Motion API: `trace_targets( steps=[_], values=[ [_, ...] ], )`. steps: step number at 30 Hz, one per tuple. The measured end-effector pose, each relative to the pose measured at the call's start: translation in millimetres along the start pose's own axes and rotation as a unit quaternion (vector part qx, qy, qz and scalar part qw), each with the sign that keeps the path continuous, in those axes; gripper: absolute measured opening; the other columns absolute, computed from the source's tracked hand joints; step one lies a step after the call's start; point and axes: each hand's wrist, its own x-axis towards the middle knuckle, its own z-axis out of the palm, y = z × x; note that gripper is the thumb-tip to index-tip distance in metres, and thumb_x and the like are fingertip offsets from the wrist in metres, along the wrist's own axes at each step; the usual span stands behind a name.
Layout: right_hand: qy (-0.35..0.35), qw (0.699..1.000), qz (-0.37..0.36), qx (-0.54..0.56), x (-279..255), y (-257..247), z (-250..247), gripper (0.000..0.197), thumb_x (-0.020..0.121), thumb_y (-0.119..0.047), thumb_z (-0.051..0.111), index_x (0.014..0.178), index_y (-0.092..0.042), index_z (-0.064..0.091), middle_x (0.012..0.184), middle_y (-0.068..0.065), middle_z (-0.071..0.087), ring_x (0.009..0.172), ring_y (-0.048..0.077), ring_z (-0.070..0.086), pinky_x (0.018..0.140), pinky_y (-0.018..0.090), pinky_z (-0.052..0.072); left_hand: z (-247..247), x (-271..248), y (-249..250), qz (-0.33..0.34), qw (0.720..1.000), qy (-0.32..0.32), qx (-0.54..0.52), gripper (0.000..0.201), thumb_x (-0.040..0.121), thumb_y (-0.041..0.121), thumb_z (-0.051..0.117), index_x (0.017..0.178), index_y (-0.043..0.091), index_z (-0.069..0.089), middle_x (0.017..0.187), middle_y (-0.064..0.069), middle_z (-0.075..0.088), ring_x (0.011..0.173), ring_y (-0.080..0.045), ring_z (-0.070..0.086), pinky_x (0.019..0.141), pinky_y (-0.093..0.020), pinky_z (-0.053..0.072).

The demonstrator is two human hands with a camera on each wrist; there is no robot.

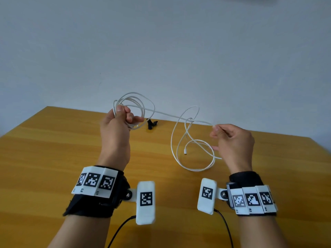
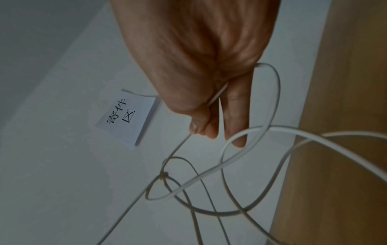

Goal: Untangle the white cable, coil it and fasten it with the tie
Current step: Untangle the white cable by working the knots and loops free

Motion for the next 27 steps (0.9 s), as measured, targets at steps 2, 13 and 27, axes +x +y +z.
trace_targets(
  steps=[2,13,27],
  values=[
    [0.026,1.0,-0.009,-0.003,0,0,0,0.024,0.097,-0.013,0.07,0.079,-0.028,0.072,0.081,0.001,0.076,0.078,0.017,0.076,0.055,0.03,0.063,1,-1,-1,0.0,1.0,-0.001,-0.009,0.036,0.112,0.016,0.038,0.08,0.014,0.054,0.052,0.014,0.052,0.051,-0.009,0.063,0.111,-0.049,0.047],
    [-0.132,0.989,0.051,0.044,1,-12,0,0.01,0.102,-0.02,0.064,0.095,-0.022,0.07,0.091,-0.002,0.079,0.089,0.013,0.078,0.057,0.04,0.065,0,0,-7,0.021,0.986,-0.077,0.148,0.035,0.111,0.023,0.038,0.081,0.015,0.055,0.053,0.008,0.049,0.048,-0.012,0.047,0.071,-0.035,0.046],
    [-0.343,0.93,0.06,0.119,-19,-46,19,0.008,0.102,-0.021,0.062,0.104,-0.014,0.063,0.11,0.006,0.078,0.095,0.025,0.079,0.063,0.055,0.064,6,-7,-22,0.033,0.908,-0.188,0.372,0.05,0.077,0.043,0.087,0.082,0.016,0.046,0.08,0.023,0.077,0.067,0.007,0.062,0.064,-0.023,0.038]
  ],
)
